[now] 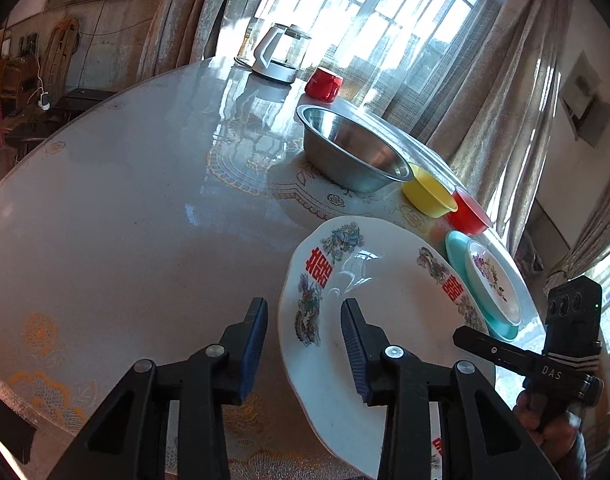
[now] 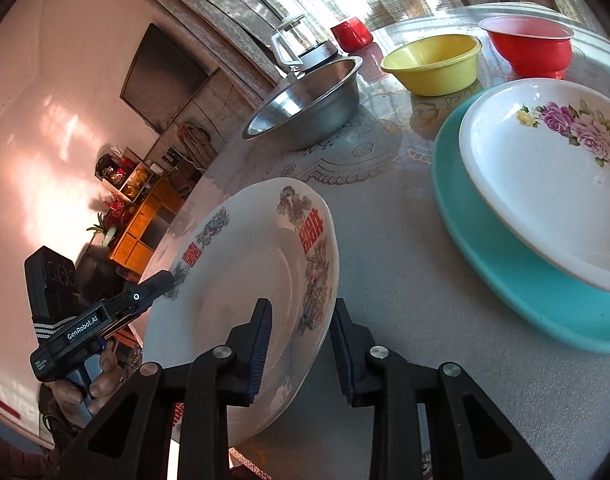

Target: Organize plates and bowls

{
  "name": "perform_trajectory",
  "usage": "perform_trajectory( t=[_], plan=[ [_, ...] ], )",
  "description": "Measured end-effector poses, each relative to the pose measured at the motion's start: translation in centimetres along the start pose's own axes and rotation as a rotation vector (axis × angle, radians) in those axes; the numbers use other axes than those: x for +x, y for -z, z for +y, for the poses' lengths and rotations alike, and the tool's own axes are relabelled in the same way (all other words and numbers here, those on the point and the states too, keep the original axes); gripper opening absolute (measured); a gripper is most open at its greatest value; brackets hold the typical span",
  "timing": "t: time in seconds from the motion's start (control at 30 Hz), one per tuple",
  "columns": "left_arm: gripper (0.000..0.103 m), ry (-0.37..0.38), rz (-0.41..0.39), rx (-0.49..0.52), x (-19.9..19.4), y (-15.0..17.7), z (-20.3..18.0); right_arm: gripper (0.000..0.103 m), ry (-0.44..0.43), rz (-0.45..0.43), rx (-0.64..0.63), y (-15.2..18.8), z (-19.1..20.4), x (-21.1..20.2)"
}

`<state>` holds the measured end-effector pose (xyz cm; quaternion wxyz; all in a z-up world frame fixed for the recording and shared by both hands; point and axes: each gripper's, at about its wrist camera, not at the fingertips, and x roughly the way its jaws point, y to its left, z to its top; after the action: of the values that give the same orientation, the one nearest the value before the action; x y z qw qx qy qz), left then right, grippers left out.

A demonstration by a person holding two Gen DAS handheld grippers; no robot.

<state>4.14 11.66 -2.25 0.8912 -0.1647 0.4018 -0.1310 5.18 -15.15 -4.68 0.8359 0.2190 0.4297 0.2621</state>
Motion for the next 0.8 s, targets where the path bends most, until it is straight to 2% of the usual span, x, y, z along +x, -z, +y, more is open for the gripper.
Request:
perform_trajectory(
  t=[0.07,0.3,0.4,0.53,0.63,0.8],
  plan=[
    [0.032,0.003,0.022,0.005,0.7,0.4,-0.3,0.029,-0.011,-0.002,0.0,0.1,-0.2,0.0],
    [0.031,0.009,0.039,-0.007,1.0,0.7,-0.3,0.029,-0.053,-0.018,0.013,0.2,-0.7,-0.2],
    [0.03,0.018,0.041,-0.017,0.9,0.6,-0.2,0.023,-0.021,-0.026,-0.011,0.4,-0.4,-0.2],
    [0.03,-0.033,0.026,0.041,0.7,0.9,-1.1,0.014,-0.009,-0.025,-0.05,0.5,0.3,0.0],
    [0.03,-0.029,0.019,0.065,0.4,1.0,-1.5,0.016,0.036,-0.028,-0.086,0.4,0.9,-0.1],
    [0.03,-0.006,0.014,0.085,0.1,1.1,-2.1,0.018,0.047,-0.027,-0.097,0.4,0.6,-0.6]
  ],
)
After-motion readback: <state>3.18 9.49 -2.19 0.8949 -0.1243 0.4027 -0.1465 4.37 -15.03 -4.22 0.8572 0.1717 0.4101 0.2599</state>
